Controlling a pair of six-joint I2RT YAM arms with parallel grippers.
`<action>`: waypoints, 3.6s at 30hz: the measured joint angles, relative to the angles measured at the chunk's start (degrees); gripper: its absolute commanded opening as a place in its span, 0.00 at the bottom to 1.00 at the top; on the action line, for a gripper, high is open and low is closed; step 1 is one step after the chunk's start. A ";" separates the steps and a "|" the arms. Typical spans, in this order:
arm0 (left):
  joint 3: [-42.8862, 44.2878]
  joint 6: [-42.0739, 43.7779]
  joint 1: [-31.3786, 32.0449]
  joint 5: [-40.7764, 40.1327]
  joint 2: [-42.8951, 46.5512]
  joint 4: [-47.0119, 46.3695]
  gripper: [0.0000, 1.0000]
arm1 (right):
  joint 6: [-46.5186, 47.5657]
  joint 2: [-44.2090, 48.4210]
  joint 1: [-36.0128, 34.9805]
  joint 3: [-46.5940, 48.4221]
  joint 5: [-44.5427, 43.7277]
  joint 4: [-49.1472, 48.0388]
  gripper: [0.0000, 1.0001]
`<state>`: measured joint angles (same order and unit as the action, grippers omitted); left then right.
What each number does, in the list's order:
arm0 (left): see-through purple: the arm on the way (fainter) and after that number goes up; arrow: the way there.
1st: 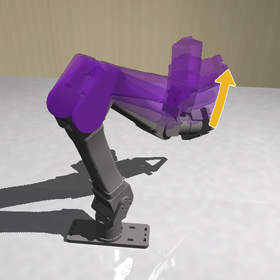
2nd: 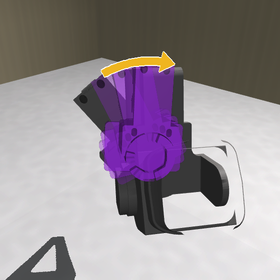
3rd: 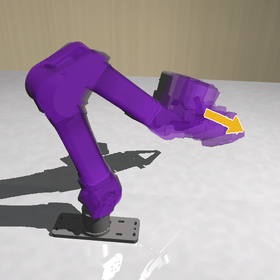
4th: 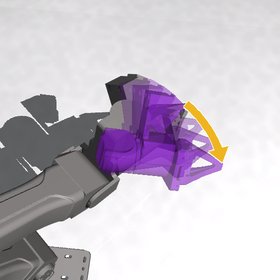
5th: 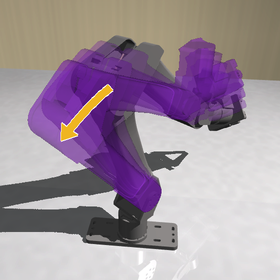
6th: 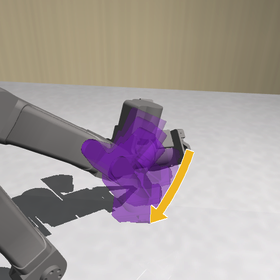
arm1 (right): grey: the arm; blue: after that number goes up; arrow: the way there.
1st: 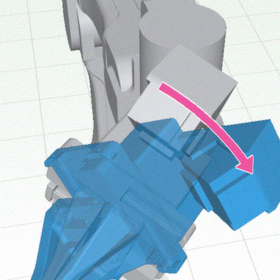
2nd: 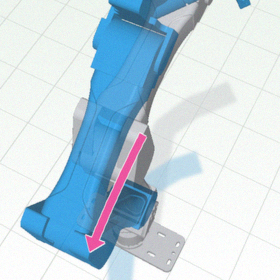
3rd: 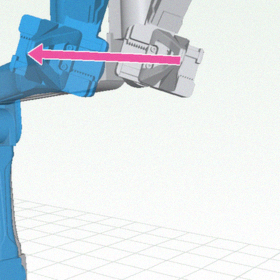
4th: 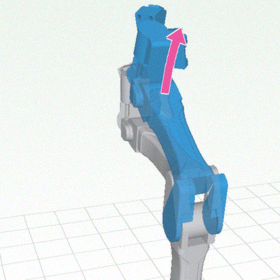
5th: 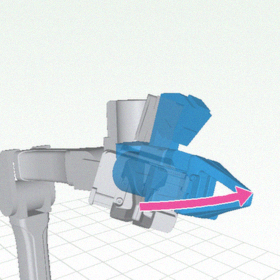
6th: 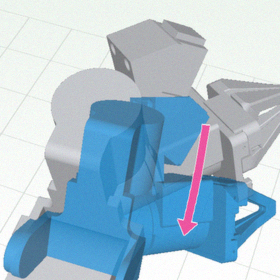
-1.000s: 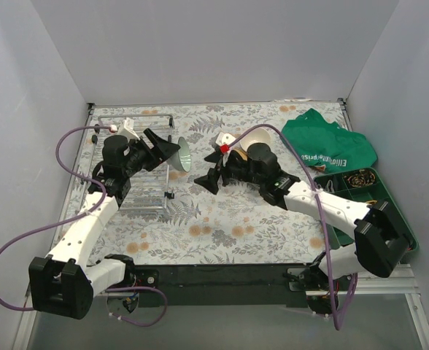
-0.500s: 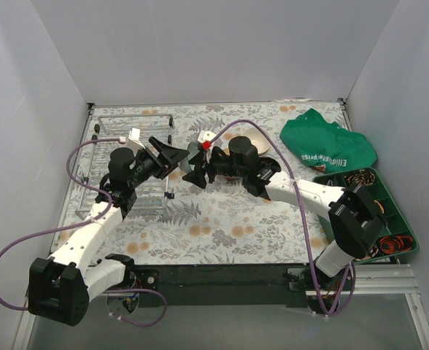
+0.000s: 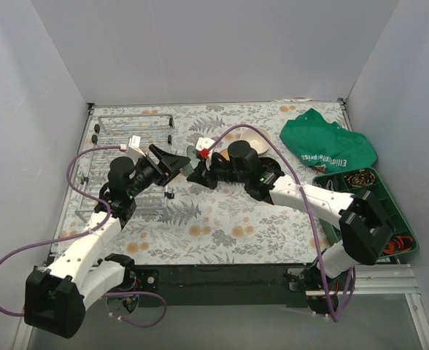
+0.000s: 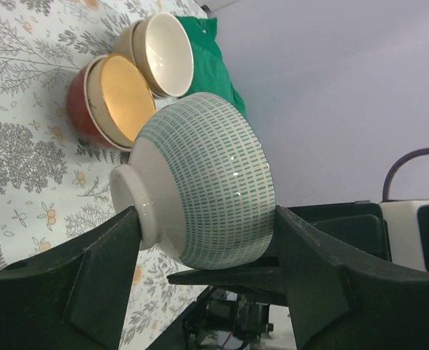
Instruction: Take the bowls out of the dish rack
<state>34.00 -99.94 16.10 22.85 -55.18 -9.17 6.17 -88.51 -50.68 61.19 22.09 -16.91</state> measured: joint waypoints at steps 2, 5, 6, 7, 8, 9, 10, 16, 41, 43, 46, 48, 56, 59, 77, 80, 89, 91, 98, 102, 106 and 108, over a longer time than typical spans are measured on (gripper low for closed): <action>0.04 1.51 0.72 0.07 2.62 2.34 0.80 | 0.70 2.64 -0.94 -1.40 -0.98 1.53 0.01; 0.68 8.41 0.96 -1.99 7.61 7.48 0.98 | 0.59 6.95 -1.99 -3.19 -3.39 7.17 0.01; 1.33 11.54 0.79 -3.69 9.79 9.84 0.98 | 0.55 8.35 -1.99 -3.80 -4.79 9.90 0.01; 1.84 13.70 0.59 -4.87 11.32 11.37 0.98 | 0.59 9.49 -1.99 -4.42 -6.49 12.61 0.01; 2.62 16.11 0.50 -6.69 13.29 13.46 0.98 | 0.66 10.40 -2.01 -5.01 -7.96 15.10 0.01; 3.37 18.88 0.48 -8.72 15.50 15.52 0.98 | 0.70 11.13 -2.01 -5.57 -9.70 17.57 0.01; 3.80 21.05 0.48 -10.19 17.16 16.92 0.98 | 0.70 11.69 -2.03 -6.10 -11.50 20.02 0.01; 3.82 33.62 0.50 -21.97 29.20 24.52 0.98 | 0.20 12.59 -2.64 -9.07 -22.16 32.81 0.01; -5.95 40.85 0.50 -36.09 48.22 26.29 0.98 | -1.66 -9.57 -7.28 -1.40 -44.28 33.75 0.43; -6.05 40.96 0.50 -36.24 48.37 26.32 0.98 | -1.90 -10.45 -7.37 -0.37 -44.50 33.48 0.54; -6.16 41.03 0.50 -36.57 48.65 26.36 0.98 | -2.43 -10.62 -7.45 1.66 -44.26 33.51 0.64; -6.16 41.03 0.50 -36.63 48.98 26.43 0.98 | -2.91 -10.62 -7.54 3.63 -43.76 33.42 0.68; -0.79 41.00 0.50 -36.57 49.92 33.20 0.98 | -5.31 -5.46 -7.43 7.72 -46.51 33.07 0.91; 4.42 40.72 0.50 -36.61 49.94 36.39 0.98 | -7.93 0.13 -6.14 7.23 -49.35 32.96 0.94; 11.30 39.50 0.50 -41.51 55.21 44.96 0.98 | -17.42 56.65 13.92 -18.88 -62.42 32.33 0.96; 12.09 39.58 0.50 -42.03 55.21 45.75 0.98 | -17.55 63.78 13.92 -21.73 -62.55 33.16 0.96; 14.51 42.18 0.50 -42.73 55.21 46.25 0.98 | -17.46 79.12 13.92 -25.64 -60.37 38.77 0.96; 14.53 42.66 0.50 -42.73 55.21 46.38 0.98 | -16.96 81.83 13.92 -25.77 -59.78 39.71 0.96; 14.53 43.52 0.50 -42.42 55.21 46.53 0.98 | -15.63 88.21 13.92 -26.95 -59.39 41.13 0.94; 14.47 43.69 0.50 -41.88 55.21 46.40 0.98 | -15.26 88.30 13.92 -29.00 -59.36 41.81 0.94; 13.60 44.00 0.50 -41.48 55.21 45.53 0.98 | -15.15 88.30 13.92 -29.92 -59.41 42.66 0.94; 12.70 44.06 0.50 -41.18 55.21 44.83 0.98 | -15.08 88.30 13.92 -30.01 -59.45 42.82 0.94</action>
<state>46.70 -55.88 16.60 -18.33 0.03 35.66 -8.91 -0.21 -36.75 31.18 -37.36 25.91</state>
